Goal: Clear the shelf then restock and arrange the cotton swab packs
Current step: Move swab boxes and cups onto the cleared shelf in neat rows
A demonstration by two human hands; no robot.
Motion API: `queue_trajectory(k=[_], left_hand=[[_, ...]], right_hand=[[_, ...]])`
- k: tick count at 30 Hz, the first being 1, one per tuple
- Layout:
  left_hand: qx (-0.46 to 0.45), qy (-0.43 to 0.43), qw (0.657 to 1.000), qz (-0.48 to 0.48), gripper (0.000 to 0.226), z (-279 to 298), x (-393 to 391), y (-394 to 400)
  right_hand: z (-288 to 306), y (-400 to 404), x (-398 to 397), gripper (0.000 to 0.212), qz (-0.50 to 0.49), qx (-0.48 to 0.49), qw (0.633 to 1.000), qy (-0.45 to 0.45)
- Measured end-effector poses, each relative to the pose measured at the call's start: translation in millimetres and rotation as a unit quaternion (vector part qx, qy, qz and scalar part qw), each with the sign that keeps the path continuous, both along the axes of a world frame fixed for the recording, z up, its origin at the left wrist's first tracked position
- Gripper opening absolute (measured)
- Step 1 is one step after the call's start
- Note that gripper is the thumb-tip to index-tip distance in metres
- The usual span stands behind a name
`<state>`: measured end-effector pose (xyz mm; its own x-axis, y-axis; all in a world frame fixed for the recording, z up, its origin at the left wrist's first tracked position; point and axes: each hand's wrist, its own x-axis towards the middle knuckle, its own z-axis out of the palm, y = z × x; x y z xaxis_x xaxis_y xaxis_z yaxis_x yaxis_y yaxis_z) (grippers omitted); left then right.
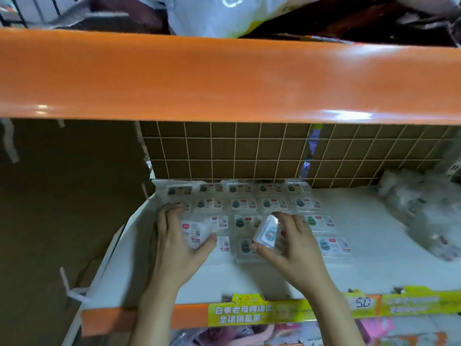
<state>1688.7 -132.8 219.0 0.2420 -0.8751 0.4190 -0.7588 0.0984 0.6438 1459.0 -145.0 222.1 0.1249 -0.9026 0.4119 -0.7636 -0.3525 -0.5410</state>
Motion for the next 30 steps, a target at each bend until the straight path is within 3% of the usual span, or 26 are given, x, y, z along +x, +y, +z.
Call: queue_trajectory(k=[3,8,15,23,30], left_hand=[[0.025,-0.072,0.997,0.014,0.076,-2.1,10.7,4.8],[0.122,-0.145,0.980,0.065,0.088,-1.4,19.8,22.1],[0.175,-0.148,0.969,0.093,0.075,-30.0,10.1,52.2],[0.199,-0.125,0.964,0.121,0.106,-34.2,-3.1,54.4],[0.300,-0.167,0.932,0.113,0.100,-21.4,-6.9,53.2]], right_hand=[[-4.0,0.4,10.2,0.074,0.016,0.015,1.000,-0.004],[-10.3,2.3,30.2,0.080,0.055,0.029,0.998,-0.007],[-27.5,12.2,36.9,0.073,0.076,0.038,0.996,0.030],[-35.4,18.1,36.9,0.074,0.074,0.035,0.995,0.055],[-34.3,20.8,35.9,0.077,0.078,0.044,0.995,0.050]])
